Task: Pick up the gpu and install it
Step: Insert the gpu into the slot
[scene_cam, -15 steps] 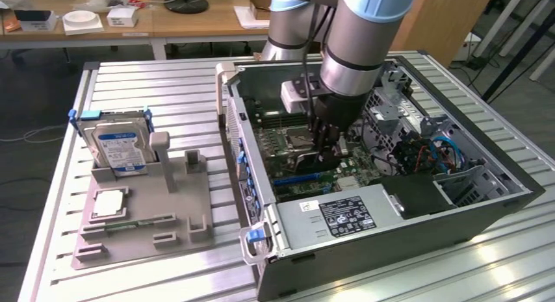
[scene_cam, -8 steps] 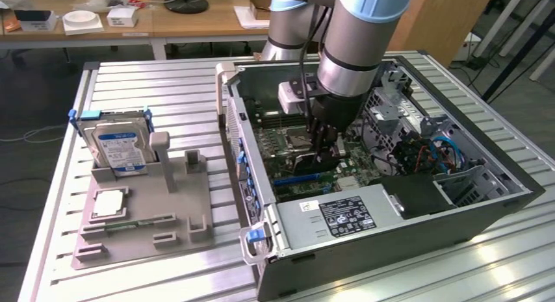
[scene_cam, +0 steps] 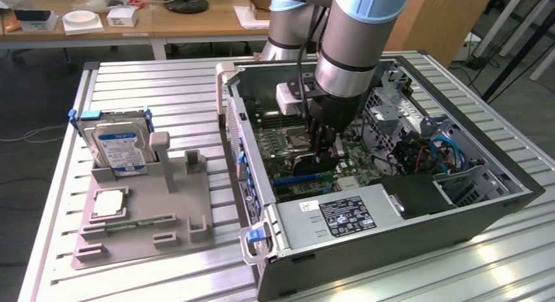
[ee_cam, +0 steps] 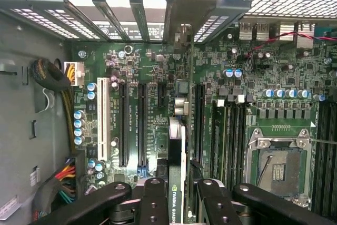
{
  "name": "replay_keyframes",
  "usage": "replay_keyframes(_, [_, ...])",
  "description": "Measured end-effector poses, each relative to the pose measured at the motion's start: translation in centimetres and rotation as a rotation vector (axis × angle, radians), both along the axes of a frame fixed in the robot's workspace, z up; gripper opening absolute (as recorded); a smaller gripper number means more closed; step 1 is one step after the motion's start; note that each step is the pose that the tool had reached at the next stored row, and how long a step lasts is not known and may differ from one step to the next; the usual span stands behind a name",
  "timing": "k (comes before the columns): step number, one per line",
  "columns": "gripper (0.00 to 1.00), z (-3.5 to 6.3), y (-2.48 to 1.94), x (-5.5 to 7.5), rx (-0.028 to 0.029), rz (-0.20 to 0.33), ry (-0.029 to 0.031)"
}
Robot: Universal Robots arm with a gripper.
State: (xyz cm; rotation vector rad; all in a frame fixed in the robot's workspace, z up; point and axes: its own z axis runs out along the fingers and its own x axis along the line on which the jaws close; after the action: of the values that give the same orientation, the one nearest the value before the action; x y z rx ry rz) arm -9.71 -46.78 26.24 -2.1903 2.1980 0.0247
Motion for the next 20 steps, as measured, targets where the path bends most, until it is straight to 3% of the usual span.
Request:
replay_keyframes(5, [0.26, -0.01, 0.28, -0.04, -0.0001, 0.000, -0.0002])
replay_keyframes(20, [0.26, -0.05, 0.30, -0.49, -0.0034, 0.000, -0.0001])
